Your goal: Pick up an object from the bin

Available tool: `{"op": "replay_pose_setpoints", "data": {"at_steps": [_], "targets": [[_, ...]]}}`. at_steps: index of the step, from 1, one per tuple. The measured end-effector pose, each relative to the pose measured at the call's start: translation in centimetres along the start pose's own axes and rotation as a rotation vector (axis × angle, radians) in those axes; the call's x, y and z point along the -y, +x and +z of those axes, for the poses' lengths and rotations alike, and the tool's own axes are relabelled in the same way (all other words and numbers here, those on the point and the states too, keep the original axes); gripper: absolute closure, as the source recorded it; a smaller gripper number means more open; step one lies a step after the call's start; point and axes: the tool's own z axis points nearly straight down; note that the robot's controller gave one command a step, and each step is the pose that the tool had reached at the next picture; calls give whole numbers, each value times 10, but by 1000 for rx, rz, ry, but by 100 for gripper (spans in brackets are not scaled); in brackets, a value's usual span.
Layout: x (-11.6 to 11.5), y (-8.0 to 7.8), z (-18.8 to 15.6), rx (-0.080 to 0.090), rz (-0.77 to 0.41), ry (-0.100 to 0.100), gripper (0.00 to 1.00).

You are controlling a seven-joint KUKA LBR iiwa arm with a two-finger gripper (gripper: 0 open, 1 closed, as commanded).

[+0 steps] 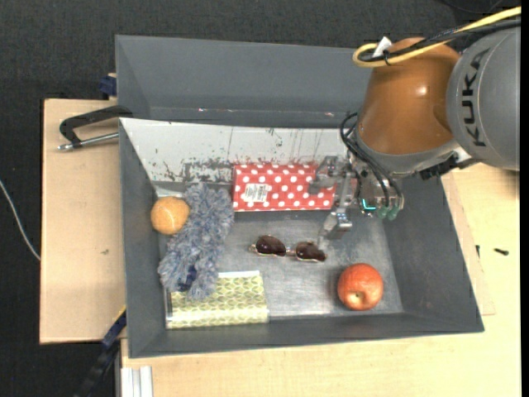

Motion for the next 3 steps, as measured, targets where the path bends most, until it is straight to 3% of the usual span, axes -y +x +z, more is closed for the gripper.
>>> {"op": "replay_pose_setpoints", "data": {"at_steps": [1,2,3], "targets": [[0,-2,-5,9,0,0,0],[-12,2,33,12,-94,1,0],[19,37,121,11,-281,2,100]]}}
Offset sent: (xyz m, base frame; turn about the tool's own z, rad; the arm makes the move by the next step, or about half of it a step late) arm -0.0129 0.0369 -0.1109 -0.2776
